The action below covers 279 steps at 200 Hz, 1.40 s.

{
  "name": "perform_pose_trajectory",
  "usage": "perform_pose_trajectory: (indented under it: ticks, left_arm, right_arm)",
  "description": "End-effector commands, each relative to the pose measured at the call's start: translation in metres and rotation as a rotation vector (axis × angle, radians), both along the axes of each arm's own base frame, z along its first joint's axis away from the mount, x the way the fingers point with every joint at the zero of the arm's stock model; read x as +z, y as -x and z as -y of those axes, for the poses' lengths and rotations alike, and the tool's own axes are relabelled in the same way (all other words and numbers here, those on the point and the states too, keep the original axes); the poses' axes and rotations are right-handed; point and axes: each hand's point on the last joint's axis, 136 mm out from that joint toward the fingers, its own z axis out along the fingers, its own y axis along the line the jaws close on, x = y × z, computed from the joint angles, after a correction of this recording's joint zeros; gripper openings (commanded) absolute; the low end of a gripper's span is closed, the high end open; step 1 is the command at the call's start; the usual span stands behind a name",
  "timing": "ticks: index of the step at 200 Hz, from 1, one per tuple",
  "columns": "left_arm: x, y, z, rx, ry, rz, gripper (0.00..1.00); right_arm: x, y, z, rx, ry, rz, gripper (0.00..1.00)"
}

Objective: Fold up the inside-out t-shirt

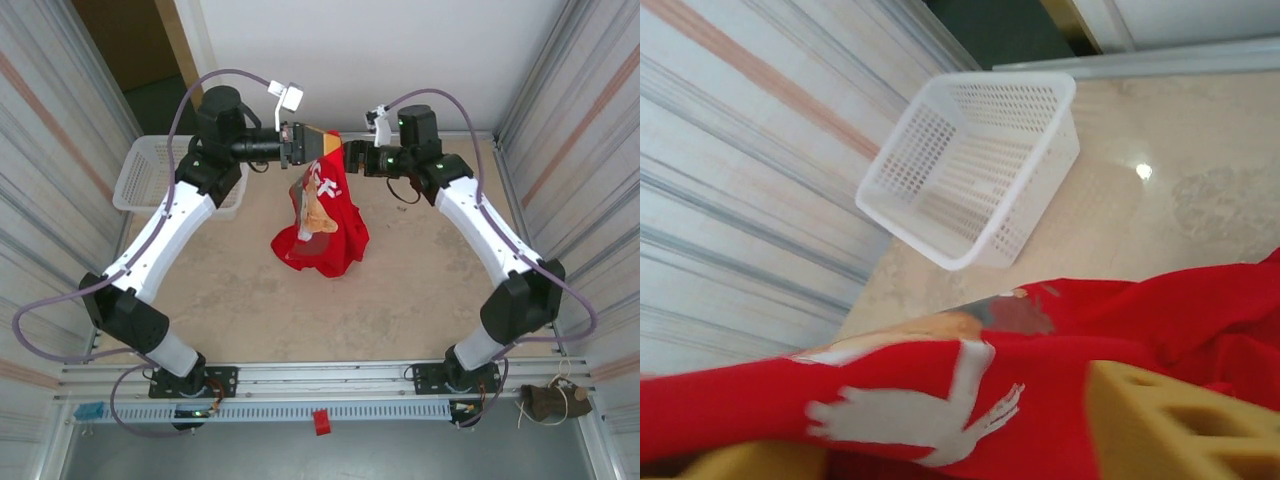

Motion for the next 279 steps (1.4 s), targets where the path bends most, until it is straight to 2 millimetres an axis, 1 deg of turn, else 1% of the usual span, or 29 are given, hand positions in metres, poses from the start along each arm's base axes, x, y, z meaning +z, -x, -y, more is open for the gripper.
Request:
perform_pose_trajectory:
  ticks: [1, 8, 22, 37, 59, 69, 81, 97, 107, 120, 129, 138, 146, 151, 158, 163, 167, 184, 188, 192, 204, 214, 223, 234, 236, 241, 259, 267, 279]
  left_arm:
    - [0.023, 0.024, -0.011, -0.019, 0.042, 0.084, 0.0]
    - [0.021, 0.021, -0.015, 0.0, 0.037, 0.078, 0.0]
    - [0.015, 0.016, -0.024, 0.038, 0.032, 0.064, 0.0]
    - [0.008, 0.006, -0.036, 0.099, 0.03, 0.046, 0.0]
    - [0.001, -0.01, -0.052, 0.171, 0.042, 0.018, 0.0]
    - [0.001, -0.013, -0.055, 0.174, 0.05, 0.018, 0.0]
    - [0.0, -0.013, -0.053, 0.155, 0.043, 0.024, 0.0]
    - [-0.001, -0.014, -0.052, 0.146, 0.024, 0.029, 0.0]
    - [-0.003, -0.017, -0.053, 0.168, 0.019, 0.03, 0.0]
    - [-0.007, -0.023, -0.054, 0.199, 0.01, 0.014, 0.0]
    - [-0.015, -0.034, -0.057, 0.261, -0.021, -0.016, 0.0]
    - [-0.028, -0.052, -0.064, 0.371, -0.08, -0.058, 0.0]
    - [-0.038, -0.066, -0.072, 0.46, -0.14, -0.092, 0.0]
    - [-0.038, -0.071, -0.075, 0.495, -0.161, -0.095, 0.0]
    - [-0.034, -0.075, -0.078, 0.519, -0.17, -0.089, 0.0]
    - [-0.025, -0.076, -0.08, 0.534, -0.161, -0.075, 0.0]
    - [-0.018, -0.077, -0.081, 0.545, -0.151, -0.064, 0.0]
    - [0.025, -0.07, -0.087, 0.592, -0.083, 0.03, 0.0]
    - [0.035, -0.067, -0.088, 0.602, -0.064, 0.055, 0.0]
    - [0.044, -0.064, -0.089, 0.608, -0.044, 0.076, 0.0]
    - [0.07, -0.053, -0.09, 0.592, 0.028, 0.114, 0.0]
    - [0.088, -0.043, -0.088, 0.548, 0.088, 0.13, 0.0]
    - [0.099, -0.036, -0.083, 0.51, 0.123, 0.127, 0.0]
    - [0.104, -0.031, -0.077, 0.468, 0.141, 0.12, 0.0]
    - [0.105, -0.03, -0.076, 0.461, 0.142, 0.119, 0.0]
    - [0.105, -0.029, -0.073, 0.447, 0.14, 0.114, 0.0]
    - [0.093, -0.032, -0.069, 0.44, 0.093, 0.092, 0.0]
    - [0.084, -0.038, -0.071, 0.468, 0.064, 0.077, 0.0]
    - [0.066, -0.048, -0.073, 0.507, 0.019, 0.052, 0.0]
  right_arm:
    - [0.006, -0.007, -0.006, 0.028, -0.017, 0.016, 0.22]
    - [0.007, -0.007, -0.001, 0.017, -0.018, 0.021, 0.0]
    - [0.016, -0.009, 0.019, -0.033, -0.027, 0.044, 0.0]
    - [0.034, -0.011, 0.053, -0.124, -0.057, 0.077, 0.0]
    - [0.078, 0.002, 0.105, -0.27, -0.089, 0.18, 0.0]
    - [0.095, 0.012, 0.119, -0.304, -0.093, 0.219, 0.0]
    - [0.111, 0.025, 0.127, -0.319, -0.098, 0.257, 0.0]
    - [0.125, 0.04, 0.127, -0.312, -0.106, 0.289, 0.0]
    - [0.128, 0.047, 0.127, -0.317, -0.107, 0.302, 0.0]
    - [0.124, 0.049, 0.124, -0.311, -0.099, 0.293, 0.0]
    - [0.115, 0.046, 0.123, -0.313, -0.085, 0.273, 0.0]
    - [0.105, 0.04, 0.122, -0.315, -0.078, 0.246, 0.0]
    - [0.106, 0.035, 0.122, -0.31, -0.084, 0.236, 0.0]
    - [0.111, 0.034, 0.123, -0.307, -0.093, 0.24, 0.0]
    - [0.126, 0.034, 0.124, -0.303, -0.108, 0.263, 0.0]
    - [0.137, 0.035, 0.125, -0.3, -0.112, 0.281, 0.0]
    - [0.152, 0.038, 0.126, -0.297, -0.115, 0.31, 0.0]
    - [0.204, 0.051, 0.133, -0.293, -0.123, 0.406, 0.0]
    - [0.21, 0.054, 0.134, -0.292, -0.126, 0.414, 0.0]
    - [0.228, 0.061, 0.136, -0.293, -0.137, 0.454, 0.0]
    - [0.243, 0.068, 0.14, -0.303, -0.141, 0.485, 0.0]
    - [0.241, 0.066, 0.143, -0.317, -0.136, 0.477, 0.0]
    - [0.23, 0.059, 0.143, -0.327, -0.13, 0.443, 0.0]
    - [0.211, 0.05, 0.142, -0.332, -0.13, 0.393, 0.0]
    - [0.199, 0.045, 0.141, -0.334, -0.126, 0.365, 0.0]
    - [0.185, 0.04, 0.141, -0.339, -0.125, 0.337, 0.0]
    - [0.142, 0.028, 0.145, -0.371, -0.109, 0.258, 0.0]
    - [0.128, 0.028, 0.144, -0.367, -0.11, 0.23, 0.0]
    - [0.117, 0.032, 0.14, -0.347, -0.132, 0.208, 0.0]
